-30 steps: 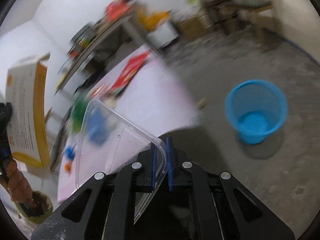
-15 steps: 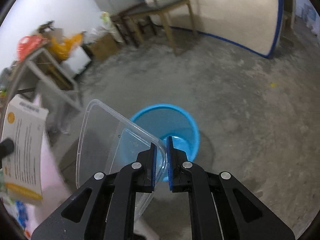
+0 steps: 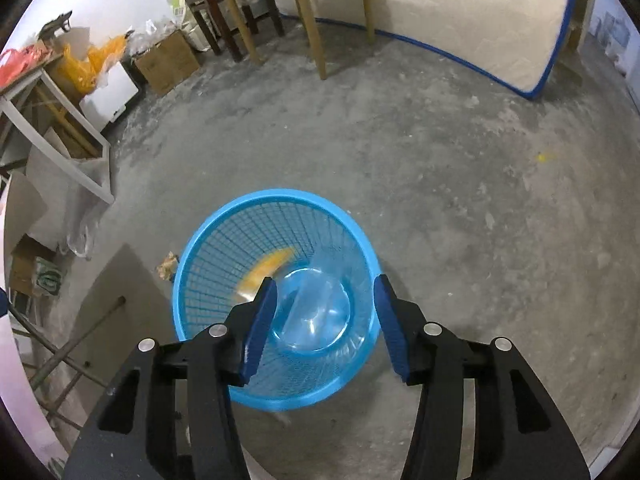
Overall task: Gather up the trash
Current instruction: 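Open the right tool dropping the tray while the left tool drops the box into the basket, then move both tools back over the table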
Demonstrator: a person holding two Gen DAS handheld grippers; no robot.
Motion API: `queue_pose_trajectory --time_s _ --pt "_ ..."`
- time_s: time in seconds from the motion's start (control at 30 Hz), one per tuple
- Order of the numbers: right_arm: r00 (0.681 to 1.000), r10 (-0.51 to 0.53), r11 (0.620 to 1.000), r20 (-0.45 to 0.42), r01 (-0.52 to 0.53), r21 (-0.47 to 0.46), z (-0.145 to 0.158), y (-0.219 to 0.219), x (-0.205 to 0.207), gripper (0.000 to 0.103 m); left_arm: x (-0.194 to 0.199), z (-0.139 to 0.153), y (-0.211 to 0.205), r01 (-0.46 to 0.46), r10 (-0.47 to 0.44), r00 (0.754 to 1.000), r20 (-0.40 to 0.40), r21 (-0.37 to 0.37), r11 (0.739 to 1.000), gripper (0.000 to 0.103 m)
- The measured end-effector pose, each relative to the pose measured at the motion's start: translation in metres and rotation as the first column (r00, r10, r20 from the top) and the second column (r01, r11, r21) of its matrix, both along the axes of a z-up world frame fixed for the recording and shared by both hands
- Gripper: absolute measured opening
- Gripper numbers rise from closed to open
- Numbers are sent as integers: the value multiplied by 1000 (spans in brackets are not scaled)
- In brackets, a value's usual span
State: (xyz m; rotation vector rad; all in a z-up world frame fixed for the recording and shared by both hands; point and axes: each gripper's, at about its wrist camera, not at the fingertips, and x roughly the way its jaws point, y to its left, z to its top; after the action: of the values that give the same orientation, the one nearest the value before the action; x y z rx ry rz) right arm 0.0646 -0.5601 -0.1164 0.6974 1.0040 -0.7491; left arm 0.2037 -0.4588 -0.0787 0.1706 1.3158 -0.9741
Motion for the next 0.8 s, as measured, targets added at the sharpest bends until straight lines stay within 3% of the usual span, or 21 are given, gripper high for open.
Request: queue_pose_trajectory --time_s 0.2,0.3,0.4,0.57,0.7,0.8 --pt "1000 -3 1000 20 3 -26 18 7 -21 49 -18 32 26 22 -20 997 75 -34 999 74" --pt "999 3 999 40 -1 -49 33 17 -34 55 -28 50 42 35 -28 993 115 -57 998 75" --pt "997 35 996 68 -30 -81 58 37 -46 66 -41 71 68 26 -10 988 154 -98 995 82" --pt "990 109 973 86 -88 -215 108 84 -58 96 -69 104 125 43 -6 974 227 -159 986 94" --pt "976 206 933 75 -173 -314 140 127 -49 96 -82 129 186 16 49 965 257 -245 970 97" --pt "955 284 914 80 -245 -322 158 154 -34 96 -85 146 242 -45 129 961 247 -319 947 97"
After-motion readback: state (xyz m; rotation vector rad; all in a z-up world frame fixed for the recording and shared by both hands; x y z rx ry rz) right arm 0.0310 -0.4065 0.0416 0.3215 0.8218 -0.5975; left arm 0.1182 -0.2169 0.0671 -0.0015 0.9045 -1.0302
